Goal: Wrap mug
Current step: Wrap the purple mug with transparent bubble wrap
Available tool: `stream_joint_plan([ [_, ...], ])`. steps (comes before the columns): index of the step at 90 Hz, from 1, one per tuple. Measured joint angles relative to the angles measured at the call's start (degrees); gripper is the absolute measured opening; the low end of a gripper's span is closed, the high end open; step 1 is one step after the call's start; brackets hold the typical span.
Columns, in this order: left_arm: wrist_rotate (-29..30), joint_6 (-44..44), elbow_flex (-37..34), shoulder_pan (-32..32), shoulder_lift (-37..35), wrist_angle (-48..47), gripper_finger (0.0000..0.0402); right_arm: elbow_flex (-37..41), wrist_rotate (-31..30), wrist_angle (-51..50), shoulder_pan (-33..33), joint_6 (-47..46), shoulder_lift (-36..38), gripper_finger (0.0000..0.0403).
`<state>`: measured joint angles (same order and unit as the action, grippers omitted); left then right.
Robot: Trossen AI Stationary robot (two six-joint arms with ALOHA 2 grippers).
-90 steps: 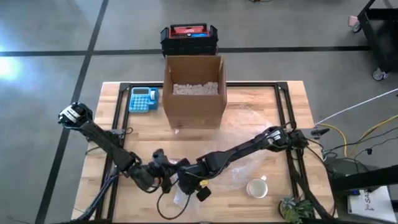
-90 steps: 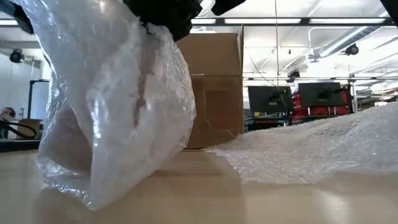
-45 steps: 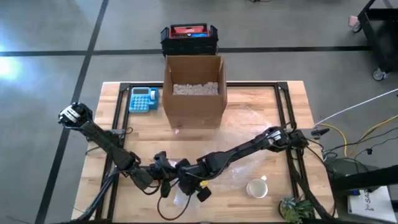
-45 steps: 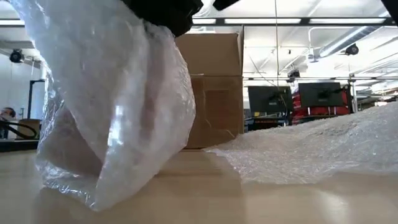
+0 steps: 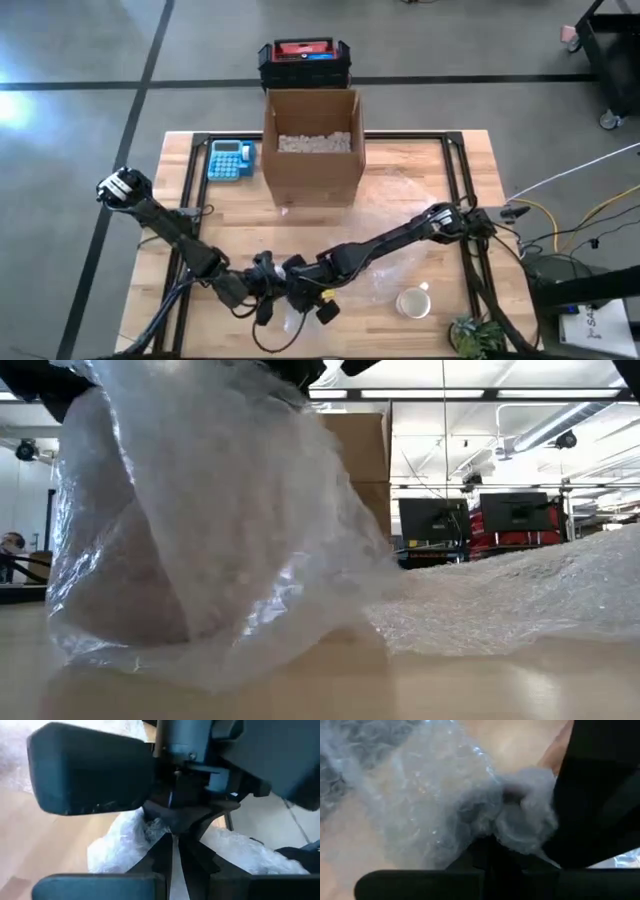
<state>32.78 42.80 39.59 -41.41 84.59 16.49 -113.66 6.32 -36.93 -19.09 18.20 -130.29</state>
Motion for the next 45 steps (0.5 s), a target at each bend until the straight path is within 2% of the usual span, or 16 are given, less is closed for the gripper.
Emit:
stream_joint_plan([
  [45, 1.0, -1.8, 0.0, 0.0, 0.0, 0.0, 0.002, -2.0, -0.3, -1.2, 0.5, -8.7, 0.1, 0.0003],
])
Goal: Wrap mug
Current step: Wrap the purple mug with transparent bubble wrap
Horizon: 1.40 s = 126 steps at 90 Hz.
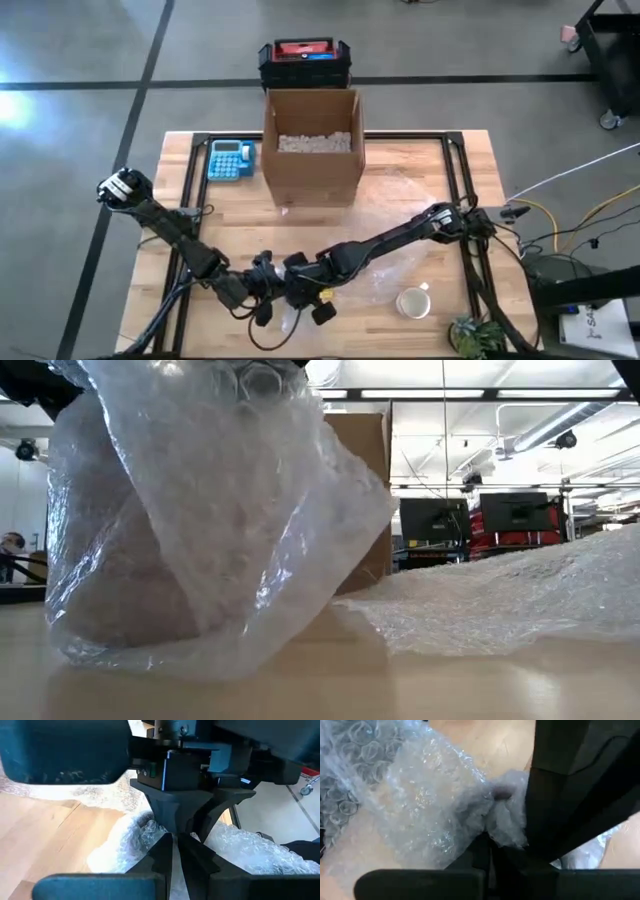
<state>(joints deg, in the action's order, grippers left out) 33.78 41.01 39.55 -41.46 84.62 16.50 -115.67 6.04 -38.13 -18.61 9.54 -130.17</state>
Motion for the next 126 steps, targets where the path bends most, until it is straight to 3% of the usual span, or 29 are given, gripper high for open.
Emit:
stream_joint_plan([
  [14, 0.2, 0.0, -0.1, -0.1, 0.0, 0.0, 0.002, -1.6, 0.1, -3.2, 0.6, -0.4, 0.0, 0.0022],
  [41, 0.7, 0.2, -0.1, -0.1, 0.0, 0.4, 0.002, -9.1, 0.4, -13.8, 1.4, 3.9, 0.1, 0.0105],
  [59, -0.5, 0.0, -0.1, -0.1, 0.1, 0.1, 0.002, -15.3, -1.0, -18.7, 1.7, 4.5, 0.5, 0.0121],
  [74, -0.3, 0.0, -0.1, -0.1, 0.1, 0.1, 0.002, -15.5, 0.0, -16.8, 0.9, 2.1, 0.5, 0.0101],
  [100, -0.3, 0.0, -0.1, -0.1, 0.2, 0.1, 0.002, -7.0, -0.3, -8.8, 0.9, -8.1, -2.3, 0.0009],
  [126, -0.9, 0.2, 0.8, -1.0, -4.8, -1.1, 0.002, -3.6, -1.4, -6.6, 0.8, -8.5, -2.8, 0.0006],
])
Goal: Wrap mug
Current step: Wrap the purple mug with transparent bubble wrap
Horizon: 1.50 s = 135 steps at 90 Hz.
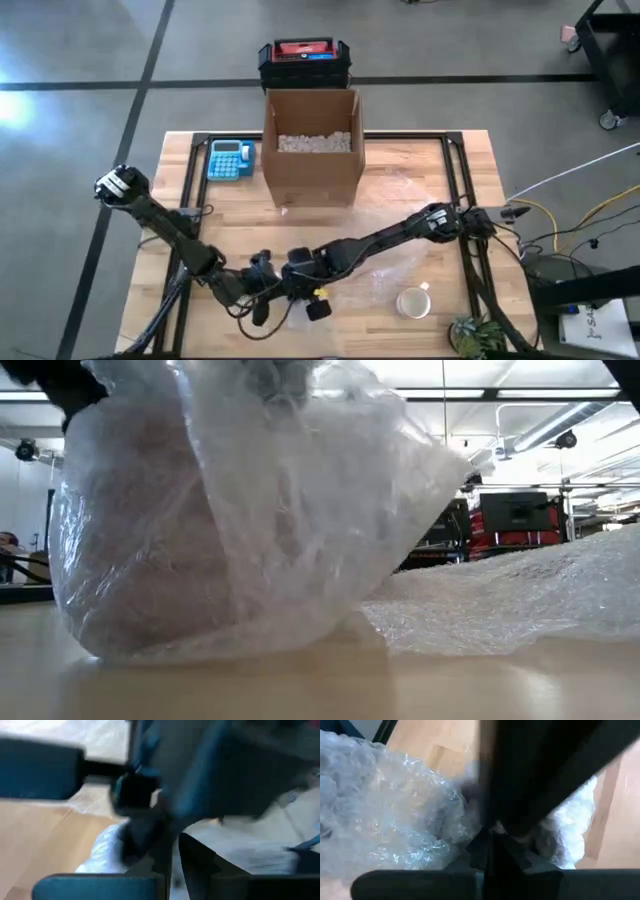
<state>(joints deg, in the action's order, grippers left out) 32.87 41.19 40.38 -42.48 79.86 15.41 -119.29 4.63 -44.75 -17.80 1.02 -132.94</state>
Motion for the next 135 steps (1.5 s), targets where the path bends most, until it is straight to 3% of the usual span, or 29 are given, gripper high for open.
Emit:
stream_joint_plan([
  [16, 1.4, 2.0, 4.0, -2.4, -3.5, -13.2, 0.002, -0.3, -0.1, 0.6, -0.1, 1.5, -0.1, 0.0003],
  [27, 6.7, 13.9, 5.5, -3.7, -3.0, -30.5, 0.002, -0.3, -0.2, 0.8, -0.2, 2.7, -0.2, 0.0001],
  [34, 7.2, 22.9, 5.0, -3.9, -1.7, -35.5, 0.002, -0.3, -0.1, 0.8, -0.2, 3.6, -0.2, 0.0001],
  [43, 6.6, 23.7, 4.1, -3.7, 0.4, -32.9, 0.002, -0.3, -0.1, 0.8, -0.2, 4.7, -0.2, 0.0002],
  [68, 6.6, 10.8, 4.4, -2.0, 4.2, -15.4, 0.002, -0.1, 0.3, 1.4, -0.3, 5.6, -0.3, 0.0002],
  [95, 8.6, 10.3, 4.7, -1.4, 10.8, -12.1, 0.002, -0.1, 0.6, 1.1, -0.2, 5.3, -0.2, 0.0002],
  [135, 11.2, 4.1, 4.7, -1.3, 10.6, -10.0, 0.002, -6.6, 1.0, -8.0, 0.4, 11.3, 0.1, 0.001],
])
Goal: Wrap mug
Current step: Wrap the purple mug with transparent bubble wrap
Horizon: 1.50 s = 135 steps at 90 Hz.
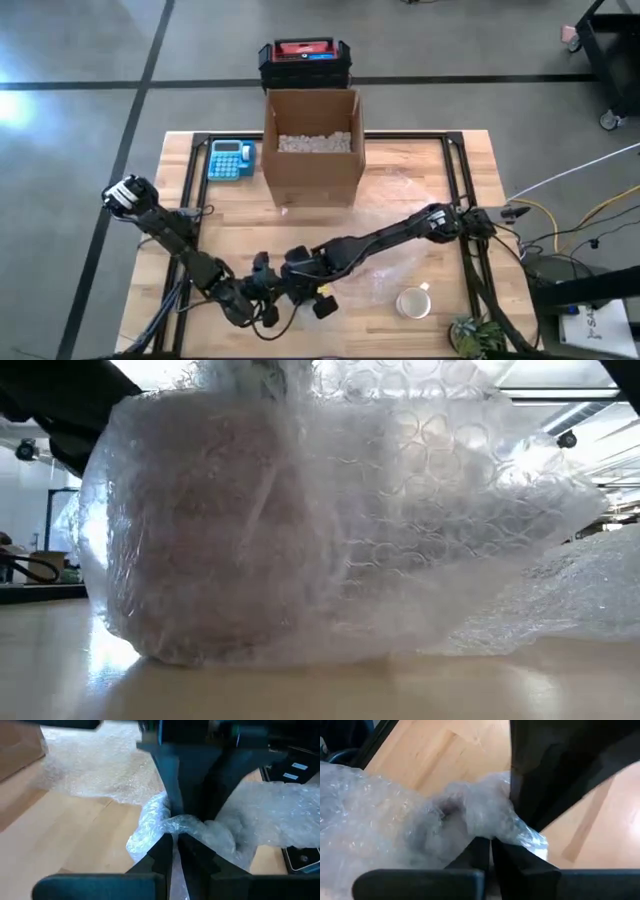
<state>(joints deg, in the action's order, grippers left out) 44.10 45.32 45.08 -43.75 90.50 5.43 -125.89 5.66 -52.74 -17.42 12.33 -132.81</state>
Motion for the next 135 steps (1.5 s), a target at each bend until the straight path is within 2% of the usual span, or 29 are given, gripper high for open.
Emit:
stream_joint_plan([
  [25, 0.0, -0.3, 0.0, 0.0, 0.0, -0.1, 0.002, -9.3, 0.4, -10.9, 0.3, 1.3, 0.5, 0.0041],
  [33, 0.0, -0.3, -0.1, 0.0, 0.0, -0.3, 0.002, -8.0, 2.9, -14.0, 0.2, 1.3, 2.7, 0.005],
  [48, 0.0, -0.3, -0.1, 0.0, 0.1, -0.3, 0.002, -5.2, 15.3, -17.4, -2.3, 0.5, 3.1, 0.006],
  [60, -0.1, 0.0, -0.1, 0.0, 0.1, -0.2, 0.002, 1.7, 16.5, -11.5, -6.1, 3.5, 2.8, 0.0051],
  [67, -0.1, 0.2, -0.1, 0.0, 0.1, 0.0, 0.002, 5.1, 15.2, -4.2, -7.3, 3.4, 2.7, 0.0039],
  [74, -0.1, 0.3, -0.1, -0.1, 0.1, 0.2, 0.002, 6.9, 11.0, 1.1, -7.4, 2.9, 2.7, 0.0026],
  [110, -0.2, 0.2, -0.1, -0.1, 0.1, 0.5, 0.002, 2.7, 0.2, 1.7, -3.9, 1.3, 3.0, 0.0],
  [121, -0.1, 0.2, -0.1, -0.1, 0.1, 0.5, 0.002, 4.1, -2.1, 2.2, -3.1, 0.4, 3.1, 0.0],
  [135, -0.4, 0.3, -0.1, -0.1, 0.1, 0.8, 0.002, 8.0, -1.8, 5.4, -2.8, -2.1, 1.2, 0.0],
])
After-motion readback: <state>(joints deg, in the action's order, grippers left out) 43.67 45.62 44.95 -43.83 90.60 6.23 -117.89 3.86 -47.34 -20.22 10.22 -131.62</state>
